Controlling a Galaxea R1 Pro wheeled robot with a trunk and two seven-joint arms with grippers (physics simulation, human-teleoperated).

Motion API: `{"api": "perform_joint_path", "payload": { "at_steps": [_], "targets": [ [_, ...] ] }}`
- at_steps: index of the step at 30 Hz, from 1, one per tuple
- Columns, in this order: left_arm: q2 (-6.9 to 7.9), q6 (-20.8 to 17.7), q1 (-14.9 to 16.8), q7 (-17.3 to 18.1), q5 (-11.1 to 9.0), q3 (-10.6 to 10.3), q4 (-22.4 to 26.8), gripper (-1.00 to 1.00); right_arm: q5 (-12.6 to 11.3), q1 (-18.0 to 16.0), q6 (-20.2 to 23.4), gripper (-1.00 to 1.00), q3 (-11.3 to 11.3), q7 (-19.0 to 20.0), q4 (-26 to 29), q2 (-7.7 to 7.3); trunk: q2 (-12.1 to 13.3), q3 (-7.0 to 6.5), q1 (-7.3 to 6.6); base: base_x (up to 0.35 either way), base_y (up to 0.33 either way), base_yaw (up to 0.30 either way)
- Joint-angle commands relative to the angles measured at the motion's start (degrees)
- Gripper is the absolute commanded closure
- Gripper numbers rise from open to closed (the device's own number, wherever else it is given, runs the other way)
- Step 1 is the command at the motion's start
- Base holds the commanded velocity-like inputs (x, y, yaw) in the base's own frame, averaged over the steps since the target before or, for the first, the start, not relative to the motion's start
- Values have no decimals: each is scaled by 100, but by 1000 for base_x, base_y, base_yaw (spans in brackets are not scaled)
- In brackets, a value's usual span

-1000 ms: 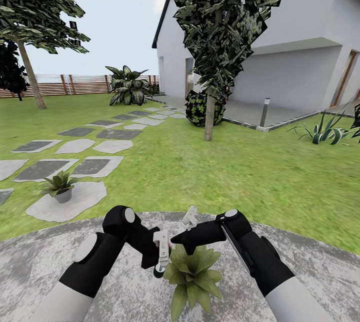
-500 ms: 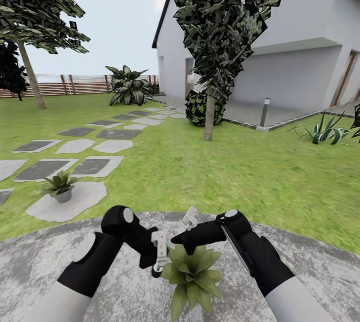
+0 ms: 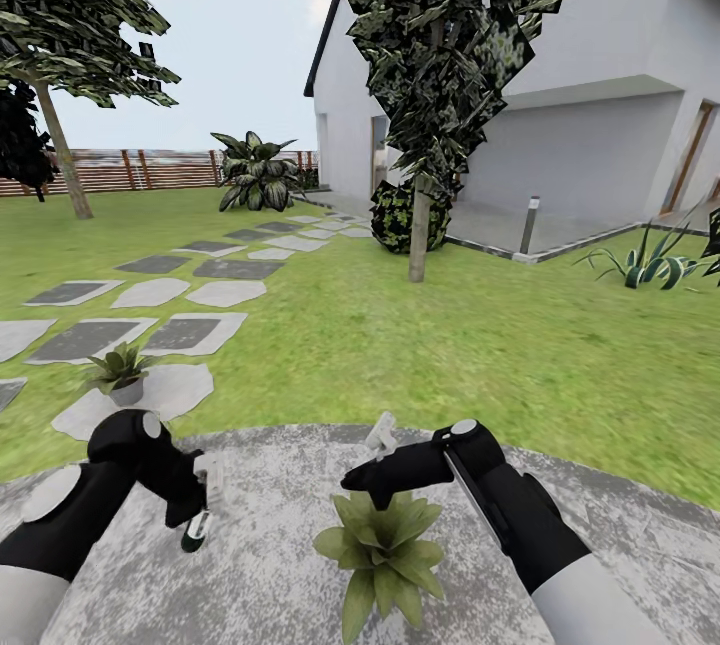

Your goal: Pick up the pesticide atomizer in the garden and spray insectifuge to fully cover both potted plants in the garden.

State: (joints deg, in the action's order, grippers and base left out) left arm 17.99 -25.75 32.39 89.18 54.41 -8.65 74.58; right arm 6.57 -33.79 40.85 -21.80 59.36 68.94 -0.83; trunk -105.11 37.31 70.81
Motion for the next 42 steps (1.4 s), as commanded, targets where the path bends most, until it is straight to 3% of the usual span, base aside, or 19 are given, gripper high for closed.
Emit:
{"api": "perform_joint_path", "payload": {
  "at_steps": [1,3,5,8,10,13,14,15,16,17,18,20,22,24,28,29,32,37,42],
  "targets": [
    [28,-62,4,20,30,382,-113,100,33,-5,19,-100,13,29,10,-5,-3,6,0,0,0,0],
    [-24,-71,2,-7,27,912,-208,100,11,7,19,-100,45,31,-3,-34,-3,6,0,0,0,0],
    [-208,-79,-2,-59,23,1205,-247,100,-4,25,20,-100,143,29,-34,-60,-3,6,0,0,0,0],
    [-621,-114,-4,-513,3,1756,-271,100,-5,74,-4,-100,770,17,-238,-79,-3,6,0,0,0,0],
    [-998,-285,-4,-1103,-1,2316,-275,100,8,80,-18,-100,1651,14,-327,-85,-3,6,0,0,0,0],
    [-1328,-555,-5,-1737,-11,2969,-282,100,50,82,-22,-100,3057,13,-355,-160,-3,6,0,0,0,0],
    [-1442,-623,-5,-1899,-14,3167,-288,100,194,83,-28,-100,3660,3,-361,-255,-3,6,0,0,0,0],
    [-1504,-651,-5,-1964,-16,3243,-305,100,391,83,-33,-100,3970,-4,-363,-324,-3,6,0,0,0,0],
    [-1532,-661,-5,-1988,-16,3272,-319,100,517,83,-34,-100,4102,-7,-365,-357,-3,6,0,0,0,0],
    [-1574,-676,-5,-2021,-17,3313,-344,100,798,83,-42,-100,4347,-14,-366,-411,-3,6,0,0,0,0],
    [-1621,-698,-5,-2068,-16,3379,-372,100,1376,83,-68,-100,4873,-36,-367,-470,-3,6,0,0,0,0],
    [-1639,-740,-5,-2116,-17,3472,-387,100,1756,83,-121,-100,5342,-135,-370,-490,-3,6,0,0,0,0],
    [-1652,-927,-5,-2234,-24,3731,-414,100,2261,83,-411,-100,6102,-568,-380,-503,-3,6,0,0,0,0],
    [-1656,-1053,-5,-2303,-32,3944,-539,100,2594,83,-962,-100,6558,-1119,-445,-493,-3,6,0,0,0,0],
    [-1658,-1103,-5,-2341,-28,4055,-758,100,2748,83,-1391,-100,6752,-1942,-790,-464,-3,6,0,0,0,0],
    [-1657,-1111,-5,-2352,-23,4095,-821,100,2772,83,-1462,-100,6782,-2422,-1087,-458,-3,6,0,0,0,0],
    [-1657,-1120,-5,-2441,-9,4172,-855,100,2785,83,-1502,-100,6791,-2932,-1480,-451,-3,6,0,0,0,0],
    [-1657,-1125,-12,-3340,-15,4216,-1058,100,2790,83,-1519,-100,6801,-3187,-2107,-453,-3,6,0,0,0,0],
    [-1658,-1140,-13,-3466,-16,4204,-1337,100,2789,83,-1518,-100,6803,-3209,-2319,-457,-3,6,0,0,0,0]
  ]
}}
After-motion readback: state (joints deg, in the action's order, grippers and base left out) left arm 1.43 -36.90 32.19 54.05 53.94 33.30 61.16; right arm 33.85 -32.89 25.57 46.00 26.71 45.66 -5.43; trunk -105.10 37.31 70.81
